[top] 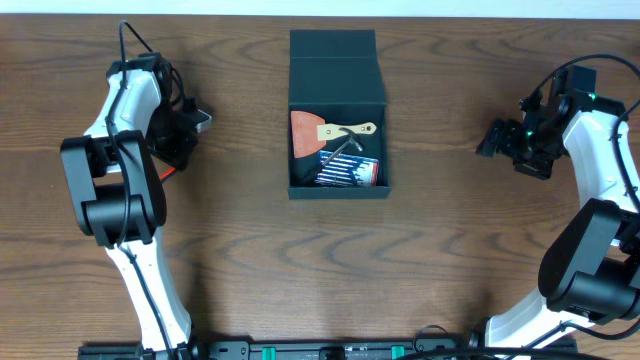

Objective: Pack container
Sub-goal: 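Lower the left gripper onto the red pliers and grasp them, then carry the red pliers with the left gripper into the box and release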

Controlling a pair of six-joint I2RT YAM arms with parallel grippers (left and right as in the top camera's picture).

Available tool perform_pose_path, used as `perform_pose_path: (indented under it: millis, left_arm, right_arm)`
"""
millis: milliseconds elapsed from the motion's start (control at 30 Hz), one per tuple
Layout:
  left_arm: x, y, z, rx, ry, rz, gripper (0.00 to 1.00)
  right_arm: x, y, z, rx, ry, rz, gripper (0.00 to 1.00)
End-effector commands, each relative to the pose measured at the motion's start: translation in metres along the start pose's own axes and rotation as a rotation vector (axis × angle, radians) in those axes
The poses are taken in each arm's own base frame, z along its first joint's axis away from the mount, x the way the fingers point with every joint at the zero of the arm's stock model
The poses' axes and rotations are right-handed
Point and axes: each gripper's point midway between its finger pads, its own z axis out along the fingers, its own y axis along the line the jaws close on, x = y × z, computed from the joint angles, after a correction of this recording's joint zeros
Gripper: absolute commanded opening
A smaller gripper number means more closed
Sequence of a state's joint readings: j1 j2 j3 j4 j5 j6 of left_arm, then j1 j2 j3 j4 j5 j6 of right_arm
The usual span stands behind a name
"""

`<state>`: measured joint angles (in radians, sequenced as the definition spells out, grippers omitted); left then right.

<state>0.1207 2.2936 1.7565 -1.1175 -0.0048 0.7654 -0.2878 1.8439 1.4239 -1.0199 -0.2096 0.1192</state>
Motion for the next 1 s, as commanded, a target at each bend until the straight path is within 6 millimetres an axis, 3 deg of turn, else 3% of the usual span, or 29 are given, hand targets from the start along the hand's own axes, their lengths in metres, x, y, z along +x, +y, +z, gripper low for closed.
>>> perform_pose_path:
  millis: [0, 100, 267, 400, 533, 700, 833, 967]
  left_arm:
    - [0.016, -0.02, 0.044, 0.089, 0.078, 0.026, 0.25]
    - [0.018, -0.023, 0.05, 0.096, 0.082, 0.025, 0.06]
    - [0.007, -0.023, 0.035, 0.062, 0.057, -0.006, 0.06]
    - [-0.01, -0.028, -0.002, 0.004, 0.023, 0.028, 0.06]
    - [-0.026, -0.041, -0.054, -0.115, -0.021, 0.099, 0.06]
    - [-0.041, -0.085, -0.115, -0.218, -0.125, 0.213, 0.06]
    - [-0.041, -0.126, -0.159, -0.333, -0.177, 0.323, 0.06]
    - [-0.05, -0.186, -0.192, -0.399, -0.265, 0.512, 0.06]
  right_arm:
    - [0.0, 0.001, 0.001, -0.007, 0.003, 0.008, 0.87]
    - [0.0, 0.001, 0.001, -0.007, 0.003, 0.008, 0.87]
    - [0.001, 0.001, 0.001, -0.008, 0.004, 0.008, 0.87]
    - [0.002, 0.001, 0.001, -0.007, 0.01, 0.01, 0.86]
    - [0.003, 0.001, 0.001, -0.007, 0.012, 0.01, 0.86]
    - [0.003, 0.001, 0.001, -0.007, 0.014, 0.01, 0.86]
    - [0.004, 0.001, 0.001, -0.006, 0.019, 0.011, 0.86]
    - [0.006, 0.001, 0.001, -0.005, 0.025, 0.013, 0.86]
